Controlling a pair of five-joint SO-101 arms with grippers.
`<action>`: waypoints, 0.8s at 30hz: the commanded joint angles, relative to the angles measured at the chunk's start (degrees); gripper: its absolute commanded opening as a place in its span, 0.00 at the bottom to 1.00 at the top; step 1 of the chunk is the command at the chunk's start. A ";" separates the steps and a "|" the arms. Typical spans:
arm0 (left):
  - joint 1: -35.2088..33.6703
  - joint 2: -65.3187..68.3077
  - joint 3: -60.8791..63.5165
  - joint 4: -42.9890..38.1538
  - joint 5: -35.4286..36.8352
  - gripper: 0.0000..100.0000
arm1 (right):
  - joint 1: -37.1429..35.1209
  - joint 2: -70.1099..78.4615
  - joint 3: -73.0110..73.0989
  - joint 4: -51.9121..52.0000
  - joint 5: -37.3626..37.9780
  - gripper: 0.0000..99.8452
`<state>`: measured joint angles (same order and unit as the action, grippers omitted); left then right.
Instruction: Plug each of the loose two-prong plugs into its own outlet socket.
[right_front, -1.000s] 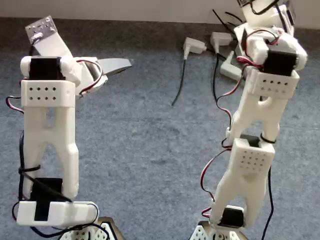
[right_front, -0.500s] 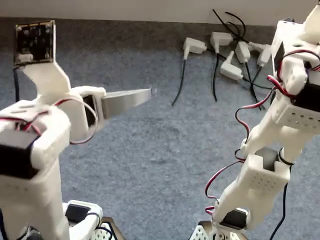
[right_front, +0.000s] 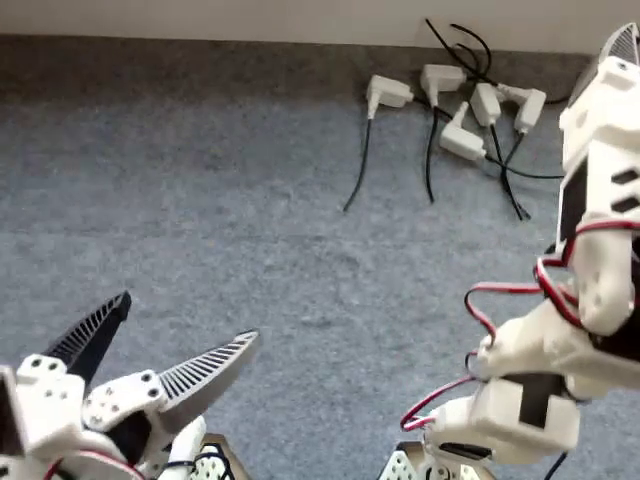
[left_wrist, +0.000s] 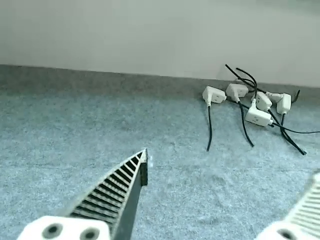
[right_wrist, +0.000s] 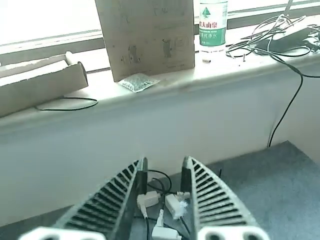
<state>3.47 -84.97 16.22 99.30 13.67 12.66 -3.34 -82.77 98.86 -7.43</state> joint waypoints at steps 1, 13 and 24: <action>0.57 -8.04 5.76 -5.54 -0.35 0.26 | 0.22 -11.91 16.84 2.33 -1.93 0.12; 0.92 -19.03 18.15 -13.45 -0.26 0.02 | -5.05 -43.30 80.04 -2.68 -0.70 0.11; 0.92 -19.12 37.05 -13.89 -0.62 0.03 | -18.86 -80.31 127.69 -15.08 8.70 0.11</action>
<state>3.21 -103.78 48.04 85.76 13.67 -4.40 -73.85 33.71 87.87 -2.51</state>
